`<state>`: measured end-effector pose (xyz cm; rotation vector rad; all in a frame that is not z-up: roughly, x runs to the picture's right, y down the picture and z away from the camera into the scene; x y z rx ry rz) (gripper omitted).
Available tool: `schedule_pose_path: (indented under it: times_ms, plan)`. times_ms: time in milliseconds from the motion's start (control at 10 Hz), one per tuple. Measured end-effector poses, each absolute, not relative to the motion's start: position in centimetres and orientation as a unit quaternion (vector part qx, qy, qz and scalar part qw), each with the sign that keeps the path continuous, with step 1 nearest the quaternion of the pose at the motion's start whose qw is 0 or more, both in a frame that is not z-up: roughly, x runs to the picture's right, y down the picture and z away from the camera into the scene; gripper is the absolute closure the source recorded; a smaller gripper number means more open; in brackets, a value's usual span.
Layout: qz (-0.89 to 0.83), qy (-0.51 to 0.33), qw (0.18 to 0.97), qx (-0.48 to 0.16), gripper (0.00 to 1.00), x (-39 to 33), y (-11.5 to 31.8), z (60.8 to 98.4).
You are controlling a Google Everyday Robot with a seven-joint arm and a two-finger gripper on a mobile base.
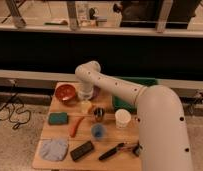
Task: Place apple in tray
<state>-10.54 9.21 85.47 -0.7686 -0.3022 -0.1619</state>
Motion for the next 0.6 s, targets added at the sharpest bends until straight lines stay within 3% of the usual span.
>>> schedule_pose_path:
  times_ms: [600]
  plan:
    - [-0.083,-0.14,0.911,-0.379,0.2,-10.57,9.39,86.51]
